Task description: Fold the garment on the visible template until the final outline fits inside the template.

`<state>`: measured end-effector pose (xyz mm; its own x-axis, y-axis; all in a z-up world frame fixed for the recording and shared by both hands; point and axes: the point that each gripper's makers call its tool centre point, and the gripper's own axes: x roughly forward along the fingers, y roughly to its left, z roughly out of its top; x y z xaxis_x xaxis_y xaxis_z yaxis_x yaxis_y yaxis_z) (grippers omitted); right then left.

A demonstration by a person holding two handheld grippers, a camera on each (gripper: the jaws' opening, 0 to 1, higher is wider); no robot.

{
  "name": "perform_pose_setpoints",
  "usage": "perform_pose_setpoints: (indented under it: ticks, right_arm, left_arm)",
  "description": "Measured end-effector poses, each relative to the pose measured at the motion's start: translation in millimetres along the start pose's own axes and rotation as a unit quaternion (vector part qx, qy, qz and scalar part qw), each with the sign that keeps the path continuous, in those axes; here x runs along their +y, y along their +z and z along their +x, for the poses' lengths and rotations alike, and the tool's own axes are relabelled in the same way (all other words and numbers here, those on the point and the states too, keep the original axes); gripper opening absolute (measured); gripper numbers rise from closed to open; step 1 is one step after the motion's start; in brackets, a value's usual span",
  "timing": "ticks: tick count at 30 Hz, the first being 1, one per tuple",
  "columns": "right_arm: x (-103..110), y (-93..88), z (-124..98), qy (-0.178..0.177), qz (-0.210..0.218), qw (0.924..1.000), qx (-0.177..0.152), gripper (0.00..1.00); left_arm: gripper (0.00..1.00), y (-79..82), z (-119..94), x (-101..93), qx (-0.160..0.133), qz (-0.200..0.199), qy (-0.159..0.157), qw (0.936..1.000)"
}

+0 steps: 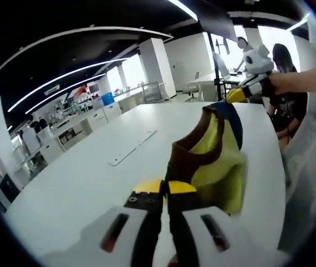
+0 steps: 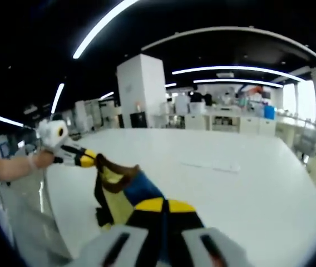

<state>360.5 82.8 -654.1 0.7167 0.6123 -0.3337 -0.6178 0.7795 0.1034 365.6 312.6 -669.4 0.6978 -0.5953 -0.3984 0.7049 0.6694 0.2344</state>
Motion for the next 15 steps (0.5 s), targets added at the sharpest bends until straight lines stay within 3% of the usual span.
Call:
perform_pose_setpoints:
  ticks: [3, 6, 15]
  right_arm:
    - [0, 13.9, 2, 0.004, -0.007, 0.9999, -0.013, 0.0]
    - [4, 25.7, 4, 0.011, -0.013, 0.9996, -0.023, 0.0]
    - [8, 71.5, 15, 0.028, -0.05, 0.9971, -0.051, 0.0]
  left_arm:
    - [0.0, 8.7, -5, 9.8, -0.012, -0.014, 0.007, 0.9998]
    - [0.0, 16.6, -7, 15.3, -0.006, 0.012, 0.019, 0.9997]
    - [0.0, 49.2, -10, 47.0, -0.05, -0.018, 0.036, 0.9979]
